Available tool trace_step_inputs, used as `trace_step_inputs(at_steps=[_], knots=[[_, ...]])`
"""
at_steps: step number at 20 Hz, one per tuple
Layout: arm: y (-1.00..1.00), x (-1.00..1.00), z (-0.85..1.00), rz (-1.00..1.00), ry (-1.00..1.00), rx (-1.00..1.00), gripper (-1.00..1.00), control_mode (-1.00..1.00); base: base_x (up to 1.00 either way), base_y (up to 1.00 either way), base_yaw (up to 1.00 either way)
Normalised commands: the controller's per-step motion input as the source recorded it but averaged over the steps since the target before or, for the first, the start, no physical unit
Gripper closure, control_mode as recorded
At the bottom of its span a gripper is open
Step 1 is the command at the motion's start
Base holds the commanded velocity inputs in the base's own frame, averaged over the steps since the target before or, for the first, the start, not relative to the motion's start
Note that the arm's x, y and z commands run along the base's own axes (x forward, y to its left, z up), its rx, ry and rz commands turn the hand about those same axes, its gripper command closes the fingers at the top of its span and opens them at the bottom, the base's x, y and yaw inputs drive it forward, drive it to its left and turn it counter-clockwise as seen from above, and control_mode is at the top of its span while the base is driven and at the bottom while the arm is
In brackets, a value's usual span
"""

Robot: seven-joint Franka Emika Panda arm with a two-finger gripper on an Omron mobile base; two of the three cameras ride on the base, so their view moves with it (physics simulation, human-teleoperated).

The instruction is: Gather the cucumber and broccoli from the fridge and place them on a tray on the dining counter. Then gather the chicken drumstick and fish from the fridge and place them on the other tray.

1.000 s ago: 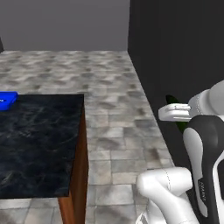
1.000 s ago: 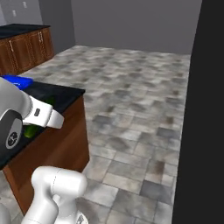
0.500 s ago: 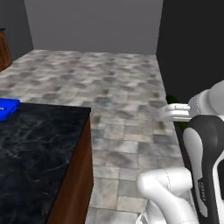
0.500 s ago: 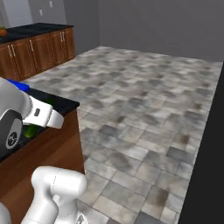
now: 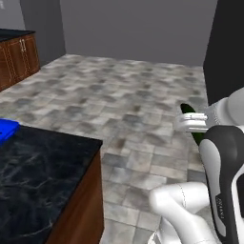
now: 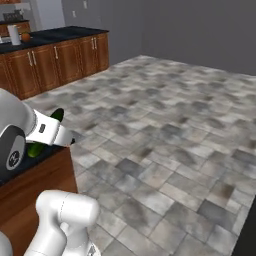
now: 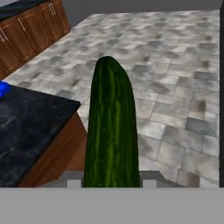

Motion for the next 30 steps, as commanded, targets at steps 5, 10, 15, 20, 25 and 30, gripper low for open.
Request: trace_step_inputs(at_steps=[5, 10, 15, 20, 25, 30], knots=[[0.0, 0.0, 0.0, 0.0, 0.0, 0.0, 1.0, 1.0, 0.83, -0.62, 0.32], [0.0, 0.0, 0.0, 0.0, 0.0, 0.0, 1.0, 1.0, 0.83, -0.6, 0.32], [0.0, 0.0, 0.0, 0.0, 0.0, 0.0, 1.0, 1.0, 0.8, -0.57, 0.34], [0.0, 0.0, 0.0, 0.0, 0.0, 0.0, 1.0, 1.0, 0.64, -0.5, 0.38], [0.0, 0.0, 0.0, 0.0, 0.0, 0.0, 1.0, 1.0, 0.55, -0.51, 0.39], [0.0, 0.0, 0.0, 0.0, 0.0, 0.0, 1.0, 1.0, 0.54, -0.52, 0.39]])
